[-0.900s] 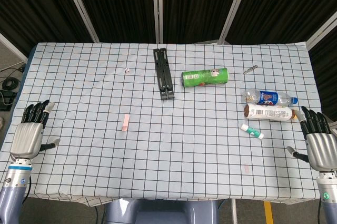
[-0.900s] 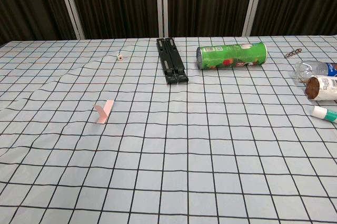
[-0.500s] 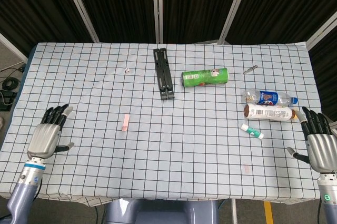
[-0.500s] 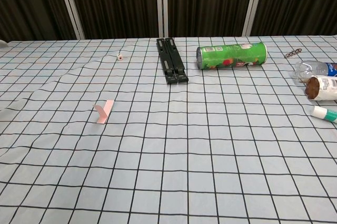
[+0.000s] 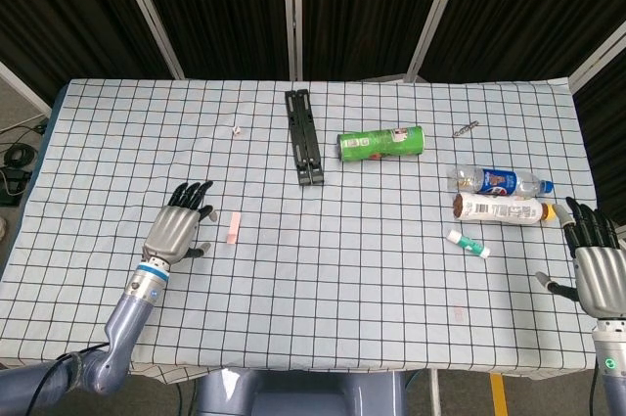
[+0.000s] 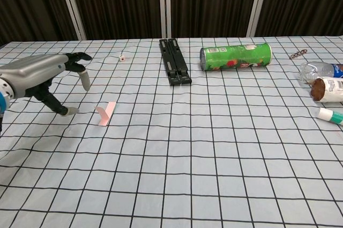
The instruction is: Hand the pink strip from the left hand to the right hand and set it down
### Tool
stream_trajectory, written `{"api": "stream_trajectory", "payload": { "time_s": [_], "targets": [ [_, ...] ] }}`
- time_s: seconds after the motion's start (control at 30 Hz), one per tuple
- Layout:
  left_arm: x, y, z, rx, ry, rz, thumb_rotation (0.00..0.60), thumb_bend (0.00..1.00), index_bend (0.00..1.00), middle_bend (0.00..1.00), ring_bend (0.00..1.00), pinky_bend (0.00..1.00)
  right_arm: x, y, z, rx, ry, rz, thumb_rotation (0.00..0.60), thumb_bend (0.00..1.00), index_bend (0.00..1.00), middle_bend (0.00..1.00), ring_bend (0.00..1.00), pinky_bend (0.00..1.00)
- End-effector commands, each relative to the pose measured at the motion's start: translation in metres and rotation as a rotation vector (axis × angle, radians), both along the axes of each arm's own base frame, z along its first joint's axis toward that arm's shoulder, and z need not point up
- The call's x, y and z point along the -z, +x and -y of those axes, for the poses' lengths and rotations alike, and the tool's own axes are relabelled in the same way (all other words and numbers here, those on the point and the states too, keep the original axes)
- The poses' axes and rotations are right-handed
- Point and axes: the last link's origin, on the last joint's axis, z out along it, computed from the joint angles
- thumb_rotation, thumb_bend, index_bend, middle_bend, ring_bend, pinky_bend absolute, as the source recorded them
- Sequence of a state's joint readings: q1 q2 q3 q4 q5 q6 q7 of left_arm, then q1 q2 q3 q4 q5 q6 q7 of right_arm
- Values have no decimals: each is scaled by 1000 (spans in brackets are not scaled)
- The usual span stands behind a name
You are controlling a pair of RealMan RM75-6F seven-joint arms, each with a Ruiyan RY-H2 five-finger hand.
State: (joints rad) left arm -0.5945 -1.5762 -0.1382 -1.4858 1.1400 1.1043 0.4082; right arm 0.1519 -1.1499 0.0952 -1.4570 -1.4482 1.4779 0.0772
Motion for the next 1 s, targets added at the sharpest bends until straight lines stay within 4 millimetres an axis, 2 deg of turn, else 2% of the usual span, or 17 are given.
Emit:
{"api": "stream_trajectory", "payload": {
  "time_s": [0.03,0.23,0.47,0.7,1.0],
  "targets": [
    [11,1,-6,-13,-12,-19,600,268,434,0,0,0,0,-1,1,2,1,7,600,0,25,0,0,0],
    [23,3,-10,-3,-21,-16,600,359,454,0,0,0,0,-1,2,1,-1,9,600,0,26,0,0,0],
    [33,8,-11,9,-47,-14,600,373,467,0,0,0,1,-1,3,-1,2,9,600,0,29,0,0,0],
    [38,15,-13,24,-42,-14,600,467,492,0,0,0,0,-1,2,0,2,11,600,0,30,0,0,0],
    [42,17,-12,15,-41,-26,600,472,548,0,0,0,-1,-1,2,-2,0,15,600,0,30,0,0,0]
  ]
}}
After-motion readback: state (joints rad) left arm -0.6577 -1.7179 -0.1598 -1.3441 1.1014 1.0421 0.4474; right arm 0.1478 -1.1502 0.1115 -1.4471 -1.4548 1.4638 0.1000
